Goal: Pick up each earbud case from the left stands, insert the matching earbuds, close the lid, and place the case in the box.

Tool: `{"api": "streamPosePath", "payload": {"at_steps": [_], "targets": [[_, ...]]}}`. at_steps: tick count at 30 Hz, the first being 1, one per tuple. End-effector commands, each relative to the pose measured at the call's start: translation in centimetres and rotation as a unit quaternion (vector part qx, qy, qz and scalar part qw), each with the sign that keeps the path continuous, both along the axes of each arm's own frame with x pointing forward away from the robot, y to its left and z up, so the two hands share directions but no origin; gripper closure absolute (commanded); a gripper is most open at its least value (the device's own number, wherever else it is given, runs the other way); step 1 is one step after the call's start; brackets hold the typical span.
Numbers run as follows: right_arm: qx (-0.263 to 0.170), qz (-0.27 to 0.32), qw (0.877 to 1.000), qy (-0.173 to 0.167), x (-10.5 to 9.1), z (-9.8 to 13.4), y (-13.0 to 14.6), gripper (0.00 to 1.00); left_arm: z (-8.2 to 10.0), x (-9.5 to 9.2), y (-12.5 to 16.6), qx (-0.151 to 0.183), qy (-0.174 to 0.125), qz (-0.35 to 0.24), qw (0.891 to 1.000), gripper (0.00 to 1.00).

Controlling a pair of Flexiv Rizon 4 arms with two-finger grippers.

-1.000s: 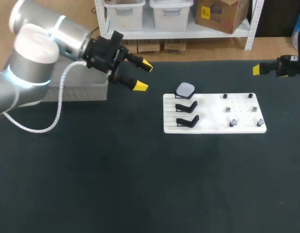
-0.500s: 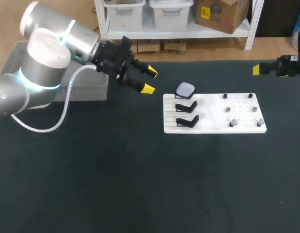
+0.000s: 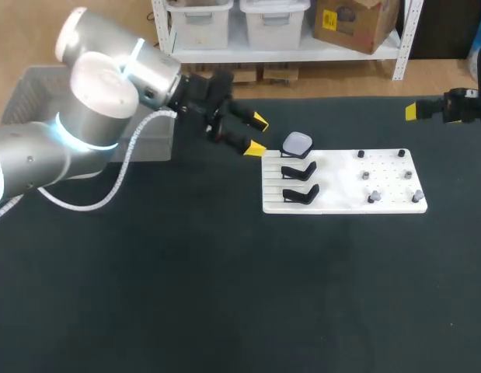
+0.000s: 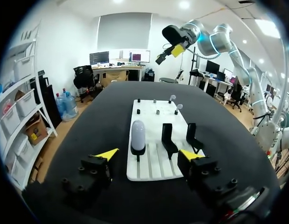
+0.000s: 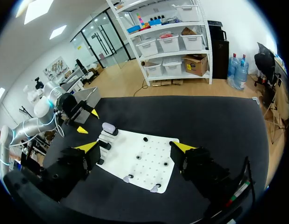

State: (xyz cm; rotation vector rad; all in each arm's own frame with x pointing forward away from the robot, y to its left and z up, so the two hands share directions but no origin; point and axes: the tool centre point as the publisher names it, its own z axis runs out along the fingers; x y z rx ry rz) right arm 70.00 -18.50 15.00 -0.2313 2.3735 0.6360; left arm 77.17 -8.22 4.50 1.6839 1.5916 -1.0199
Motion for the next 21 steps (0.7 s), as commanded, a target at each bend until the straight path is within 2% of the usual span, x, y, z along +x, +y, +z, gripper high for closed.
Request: {"api": "streamPosePath", "payload": {"at_steps": [1,6,16,21], "targets": [[0.000,0.000,1.000,0.000,0.0,0.0,0.0,0.00,-0.3,0.7,-0.9,0.002,-0.003,0.000,1.000,0.29],[0.000,0.000,1.000,0.000,0.0,0.0,0.0,0.00,-0.4,0.8,-1.8,-0.002,-0.006,-0.004,1.000,0.38],[0.000,0.000,1.000,0.000,0.0,0.0,0.0,0.00,-1.4,0.3,-3.0,-0.010,0.007,-0.010,1.000,0.36],[0.000,0.000,1.000,0.000,0.0,0.0,0.0,0.00,-1.6,0.0,-3.4,-0.007,0.011,-0.011,1.000,0.43]]}}
